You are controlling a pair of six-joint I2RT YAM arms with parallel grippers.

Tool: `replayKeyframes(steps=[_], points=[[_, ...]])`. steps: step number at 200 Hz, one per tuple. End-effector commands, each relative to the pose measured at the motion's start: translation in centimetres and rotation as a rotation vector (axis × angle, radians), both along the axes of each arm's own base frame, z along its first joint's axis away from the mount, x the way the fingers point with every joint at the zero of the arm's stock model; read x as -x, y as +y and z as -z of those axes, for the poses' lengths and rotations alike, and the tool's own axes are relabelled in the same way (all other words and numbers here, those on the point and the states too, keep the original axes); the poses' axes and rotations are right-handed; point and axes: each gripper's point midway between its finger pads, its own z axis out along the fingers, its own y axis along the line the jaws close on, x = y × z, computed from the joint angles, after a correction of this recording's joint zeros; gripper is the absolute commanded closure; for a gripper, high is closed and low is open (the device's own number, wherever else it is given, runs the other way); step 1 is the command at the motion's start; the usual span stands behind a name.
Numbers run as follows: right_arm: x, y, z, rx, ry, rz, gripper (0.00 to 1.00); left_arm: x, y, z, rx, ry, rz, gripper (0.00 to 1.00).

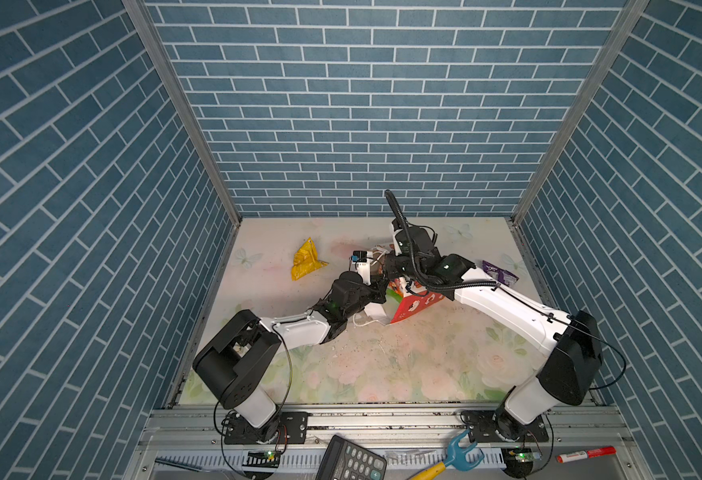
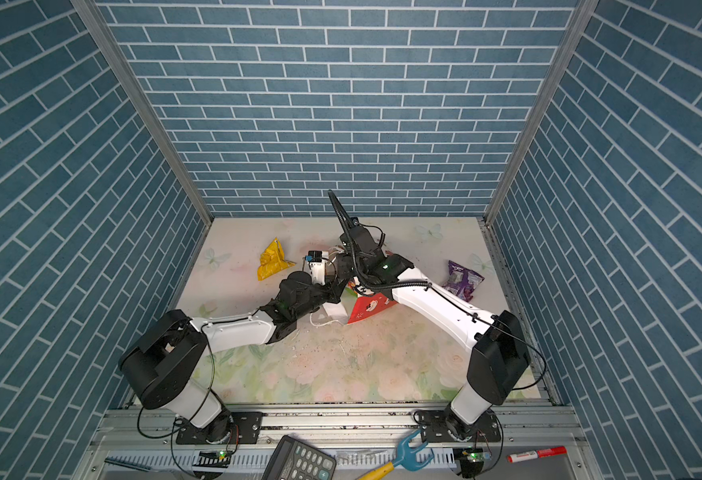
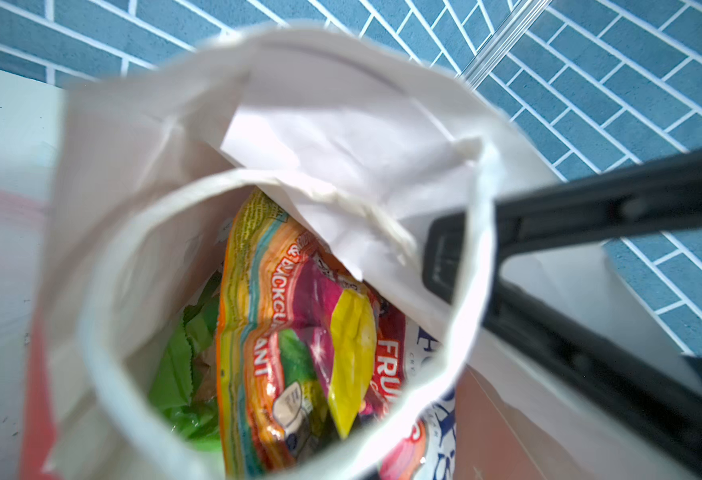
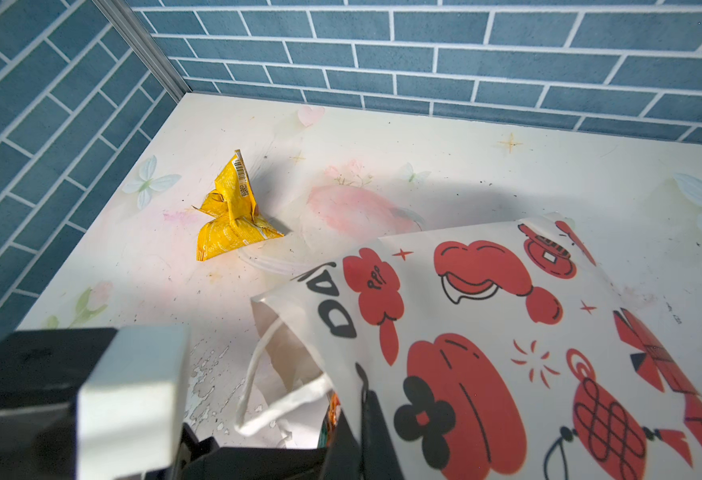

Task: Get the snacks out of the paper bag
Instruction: 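Push the left gripper deeper into the bag and close on the Fox's packet, then pull the Fox's packet out with the left gripper while the right holds the bag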

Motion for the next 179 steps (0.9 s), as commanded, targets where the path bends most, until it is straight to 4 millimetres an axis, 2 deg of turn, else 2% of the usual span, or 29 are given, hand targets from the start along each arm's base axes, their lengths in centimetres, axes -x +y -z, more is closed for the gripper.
replayKeyframes(steps=[1, 22, 69, 107, 109, 114, 179], points=[[0.3, 0.3, -2.4, -0.063, -0.042, -0.003, 1.0, 0.2, 0.3, -1.4, 0.015, -0.044, 0.0, 1.0], [0.3, 0.2, -2.4, -0.06, -0.043, 0.002, 1.0, 0.4, 0.4, -1.4, 0.011, -0.043, 0.006, 1.0], [0.0, 0.0, -2.0, -0.057, -0.035, 0.03, 1.0, 0.5, 1.0, 0.0, -0.021, -0.036, -0.013, 1.0], [-0.2, -0.1, -1.2, -0.065, -0.032, 0.054, 1.0, 0.7, 1.1, -0.4, -0.032, -0.052, -0.007, 1.0], [-0.3, -0.2, -1.2, -0.064, -0.031, 0.057, 1.0, 0.9, 1.3, 0.2, -0.042, -0.042, -0.005, 1.0], [-0.3, -0.3, -1.0, -0.058, -0.03, 0.065, 1.0, 1.1, 1.4, 0.4, -0.048, -0.04, -0.004, 1.0], [-0.8, -0.8, -0.8, -0.061, -0.04, 0.092, 1.0, 1.6, 2.9, -0.3, -0.079, -0.072, -0.037, 1.0]])
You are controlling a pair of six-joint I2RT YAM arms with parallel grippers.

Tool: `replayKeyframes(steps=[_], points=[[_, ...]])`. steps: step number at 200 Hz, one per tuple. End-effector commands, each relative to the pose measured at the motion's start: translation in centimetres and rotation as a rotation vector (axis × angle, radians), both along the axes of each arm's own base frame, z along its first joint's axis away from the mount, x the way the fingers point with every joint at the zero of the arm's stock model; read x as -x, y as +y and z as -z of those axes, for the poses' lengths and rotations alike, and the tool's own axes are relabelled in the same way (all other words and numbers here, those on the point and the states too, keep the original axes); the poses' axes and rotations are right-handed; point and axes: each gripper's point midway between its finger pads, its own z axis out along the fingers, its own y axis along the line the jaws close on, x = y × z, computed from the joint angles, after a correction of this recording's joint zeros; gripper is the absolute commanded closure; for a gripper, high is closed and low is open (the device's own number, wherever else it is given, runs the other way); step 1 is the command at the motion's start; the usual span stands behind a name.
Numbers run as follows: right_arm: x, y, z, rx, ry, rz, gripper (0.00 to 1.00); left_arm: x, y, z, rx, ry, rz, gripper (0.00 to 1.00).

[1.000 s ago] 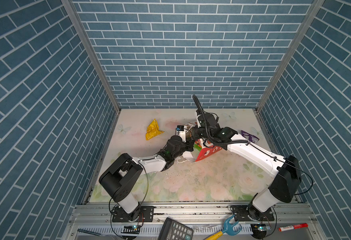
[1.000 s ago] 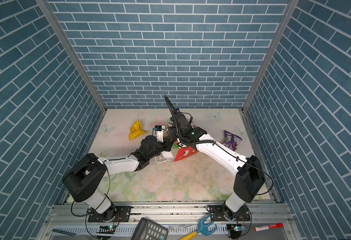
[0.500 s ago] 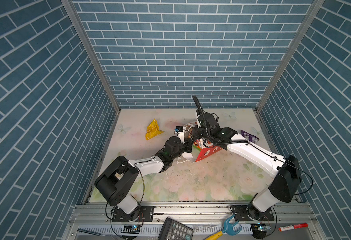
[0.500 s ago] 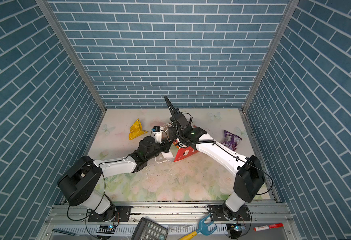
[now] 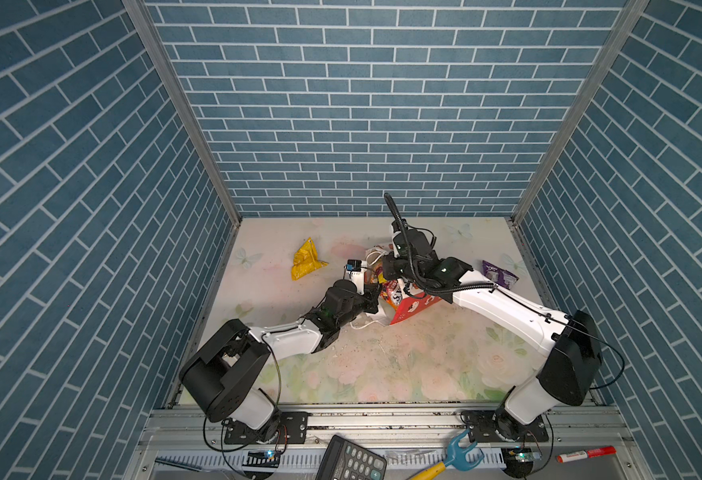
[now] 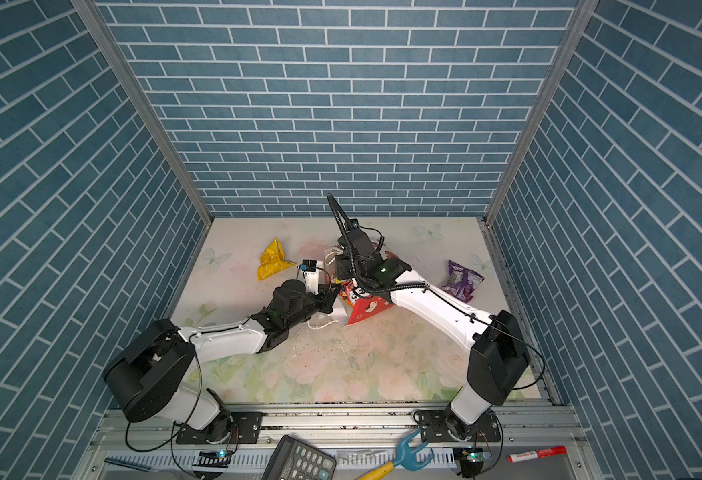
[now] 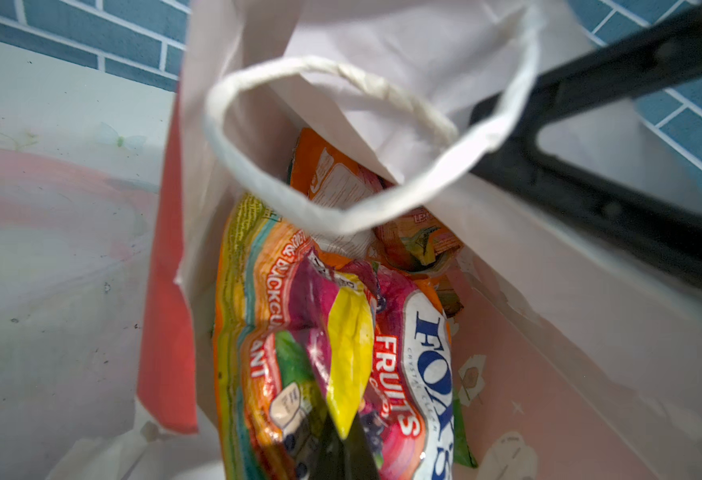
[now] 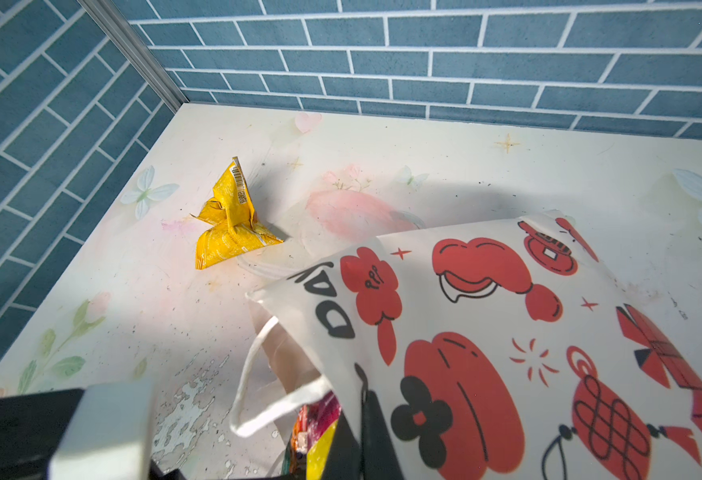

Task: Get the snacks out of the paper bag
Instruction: 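Pull the Fox's packet out with the left gripper while the right holds the bag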

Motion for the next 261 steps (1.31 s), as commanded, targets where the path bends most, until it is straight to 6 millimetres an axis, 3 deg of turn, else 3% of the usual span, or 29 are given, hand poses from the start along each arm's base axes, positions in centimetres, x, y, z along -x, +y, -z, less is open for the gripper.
replayKeyframes(steps=[1, 62, 128, 203, 261], points=[[-0.4, -0.7, -1.1, -0.043, -0.026, 0.05, 1.0, -0.2, 0.4, -2.2, 0.018, -0.07, -0.015, 1.0], [-0.4, -0.2, -1.3, -0.063, -0.025, 0.038, 1.0, 0.5, 0.8, -3.3, 0.031, -0.076, -0.007, 1.0], [-0.4, -0.1, -1.4, -0.07, -0.025, 0.033, 1.0, 1.4, 1.7, -3.0, 0.009, -0.053, -0.011, 1.0], [-0.6, 0.5, -1.1, -0.084, -0.013, 0.028, 1.0, 2.4, 4.1, -3.4, -0.04, -0.07, -0.065, 1.0], [-0.5, 0.7, -1.2, -0.11, 0.005, 0.024, 1.0, 3.0, 4.4, -3.8, -0.034, -0.067, -0.056, 1.0]])
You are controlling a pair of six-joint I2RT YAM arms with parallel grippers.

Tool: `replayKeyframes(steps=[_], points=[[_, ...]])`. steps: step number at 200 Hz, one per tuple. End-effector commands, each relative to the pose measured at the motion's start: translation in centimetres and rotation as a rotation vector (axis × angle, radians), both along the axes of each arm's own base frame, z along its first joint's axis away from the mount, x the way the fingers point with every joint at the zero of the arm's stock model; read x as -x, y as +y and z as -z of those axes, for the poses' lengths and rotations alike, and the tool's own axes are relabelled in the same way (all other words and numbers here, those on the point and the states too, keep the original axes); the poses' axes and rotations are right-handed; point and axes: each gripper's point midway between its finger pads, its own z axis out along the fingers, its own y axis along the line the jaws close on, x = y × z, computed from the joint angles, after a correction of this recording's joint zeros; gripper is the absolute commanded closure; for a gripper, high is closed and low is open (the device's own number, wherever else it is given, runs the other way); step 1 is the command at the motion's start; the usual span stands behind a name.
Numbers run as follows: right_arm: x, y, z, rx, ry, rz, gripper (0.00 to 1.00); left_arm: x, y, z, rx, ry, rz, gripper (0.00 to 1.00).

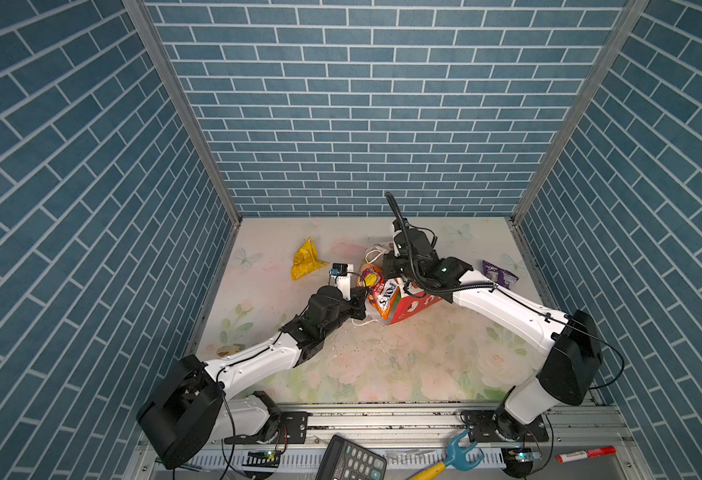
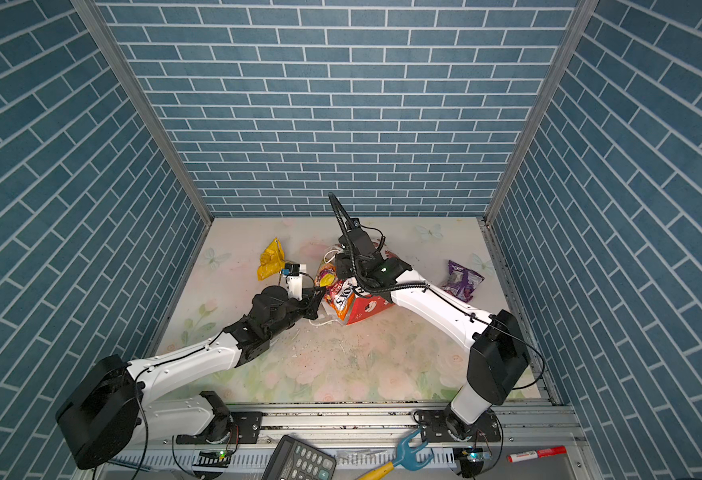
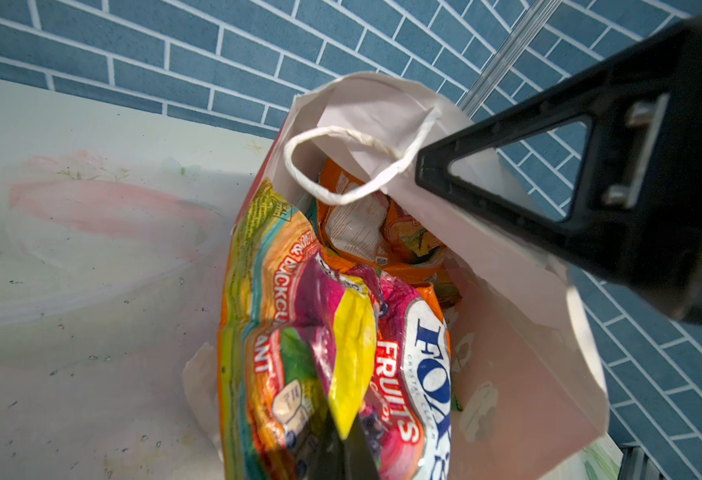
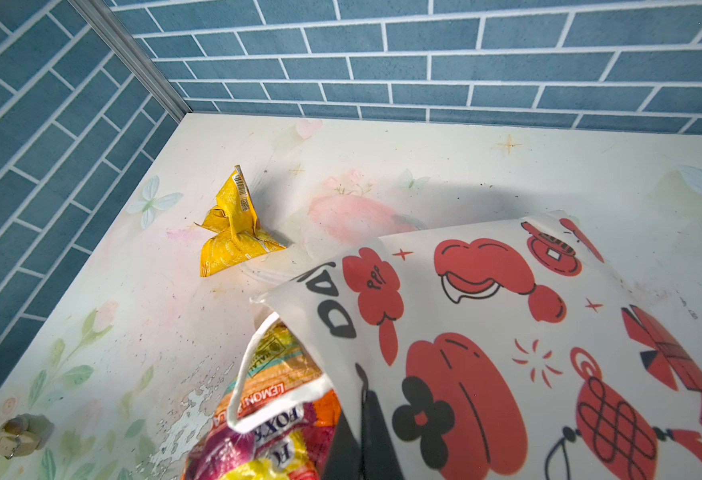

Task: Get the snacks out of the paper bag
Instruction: 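Pull the Fox's packet out with the left gripper while the right holds the bag, then carry the Fox's packet away from the bag toward the yellow packet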

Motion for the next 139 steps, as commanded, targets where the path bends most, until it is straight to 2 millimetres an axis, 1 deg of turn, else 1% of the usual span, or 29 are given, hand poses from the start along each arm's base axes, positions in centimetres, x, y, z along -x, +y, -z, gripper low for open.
replayKeyframes(steps=[1, 47, 62, 84, 104, 139], points=[[-0.3, 0.6, -1.0, -0.08, -0.003, 0.015, 1.0, 0.2, 0.5, -1.7, 0.021, -0.045, -0.007, 1.0], [0.2, 0.2, -1.4, -0.113, 0.008, 0.017, 1.0, 0.8, 2.0, -3.3, 0.055, -0.051, -0.059, 1.0], [0.6, 0.2, -1.5, -0.135, 0.013, 0.011, 1.0, 1.2, 2.4, -4.2, 0.054, -0.053, -0.063, 1.0], [0.9, 0.1, -1.4, -0.162, 0.012, 0.014, 1.0, 1.9, 3.6, -5.7, 0.025, -0.058, -0.079, 1.0], [1.0, -0.3, -1.5, -0.16, 0.007, 0.018, 1.0, 2.5, 5.2, -7.4, 0.01, -0.086, -0.12, 1.0], [1.5, -0.7, -2.1, -0.165, -0.002, 0.005, 1.0, 3.0, 9.5, -9.1, -0.031, -0.12, -0.26, 1.0]])
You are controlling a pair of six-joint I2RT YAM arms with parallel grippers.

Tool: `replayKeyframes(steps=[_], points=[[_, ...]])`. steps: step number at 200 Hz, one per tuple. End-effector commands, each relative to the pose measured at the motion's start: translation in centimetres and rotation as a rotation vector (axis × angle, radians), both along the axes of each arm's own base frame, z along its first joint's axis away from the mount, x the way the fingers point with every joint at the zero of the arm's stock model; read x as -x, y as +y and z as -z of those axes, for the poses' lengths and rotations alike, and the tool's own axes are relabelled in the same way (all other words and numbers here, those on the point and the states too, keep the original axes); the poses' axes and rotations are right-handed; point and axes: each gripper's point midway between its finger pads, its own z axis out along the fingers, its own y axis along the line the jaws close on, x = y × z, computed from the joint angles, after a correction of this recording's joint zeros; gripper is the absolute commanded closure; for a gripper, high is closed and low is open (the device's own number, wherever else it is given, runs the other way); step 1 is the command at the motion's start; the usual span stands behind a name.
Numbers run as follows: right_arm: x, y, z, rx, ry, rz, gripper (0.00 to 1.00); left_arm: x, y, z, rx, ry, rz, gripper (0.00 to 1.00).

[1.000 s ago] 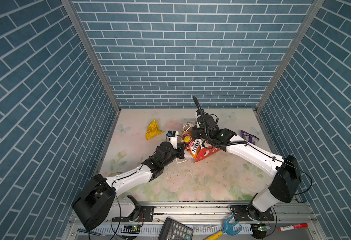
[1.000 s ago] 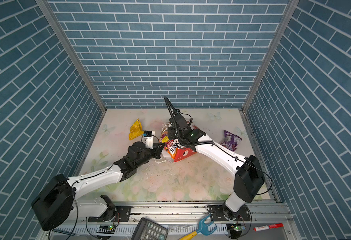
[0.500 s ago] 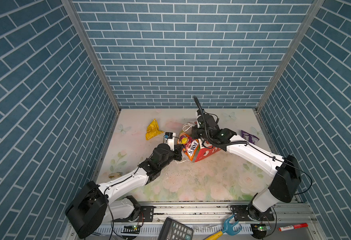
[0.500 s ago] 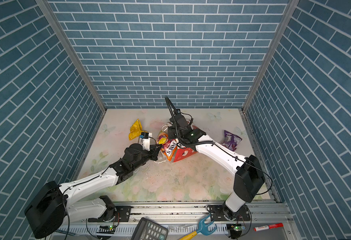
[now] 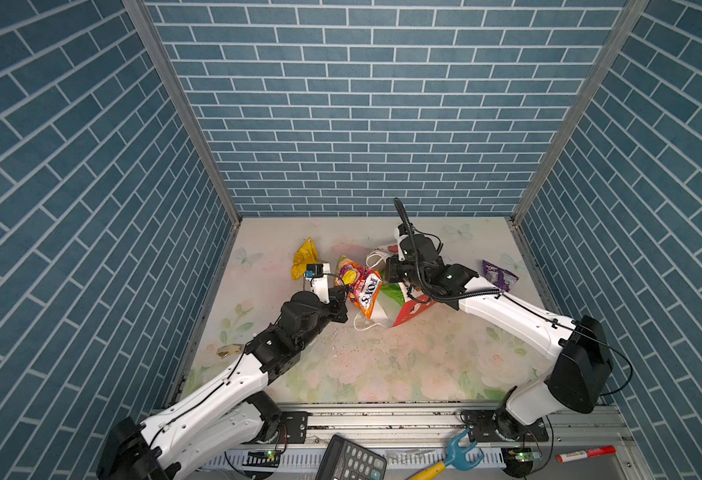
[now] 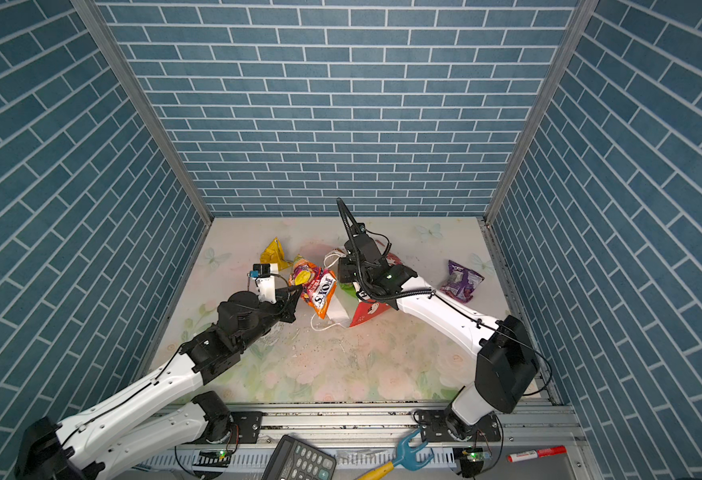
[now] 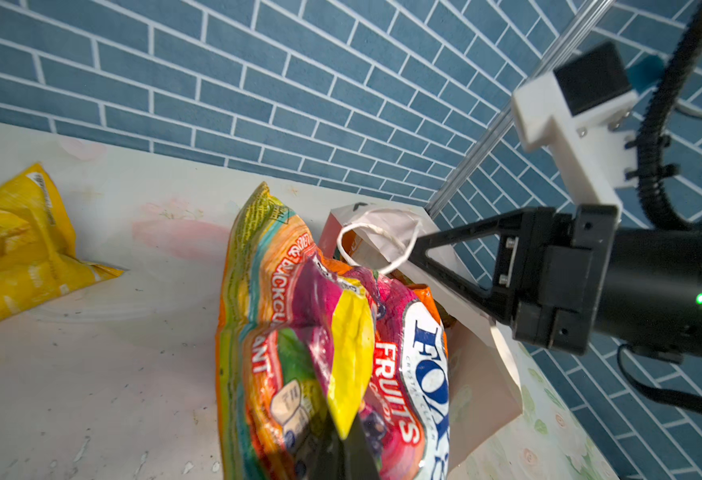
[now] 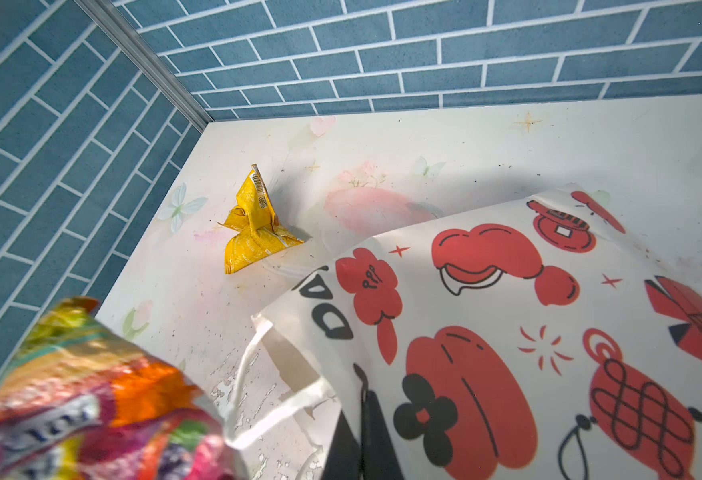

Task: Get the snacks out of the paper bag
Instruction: 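Carry the Fox's packet away from the bag toward the yellow packet, then lower the Fox's packet beside the yellow packet and open the left gripper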

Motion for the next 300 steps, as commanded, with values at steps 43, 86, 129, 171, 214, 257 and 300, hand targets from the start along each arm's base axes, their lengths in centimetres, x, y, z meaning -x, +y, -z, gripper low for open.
replayKeyframes(steps=[43, 86, 129, 171, 214, 257, 300], points=[[1.0, -0.7, -3.2, -0.079, -0.036, -0.021, 1.0, -0.7, 7.1, -3.3, -0.104, -0.027, -0.222, 1.0], [1.4, -0.8, -3.9, -0.101, -0.037, -0.042, 1.0, -3.4, 10.5, -0.5, -0.162, 0.1, -0.315, 1.0], [1.5, -0.4, -3.7, -0.11, -0.008, -0.065, 1.0, -6.8, 14.7, 3.9, -0.072, 0.272, -0.406, 1.0], [1.5, -0.4, -3.0, -0.09, 0.014, -0.064, 1.0, -9.4, 18.8, 7.5, -0.069, 0.356, -0.524, 1.0], [1.2, -1.0, -1.6, -0.044, 0.042, -0.023, 1.0, -12.3, 19.0, 10.2, -0.079, 0.384, -0.521, 1.0], [0.9, -1.1, -1.4, -0.043, 0.035, -0.009, 1.0, -13.7, 19.0, 11.9, -0.117, 0.403, -0.496, 0.48], [1.0, -1.5, -1.5, 0.006, 0.063, -0.004, 1.0, -13.4, 17.5, 9.6, -0.085, 0.339, -0.411, 0.0]])
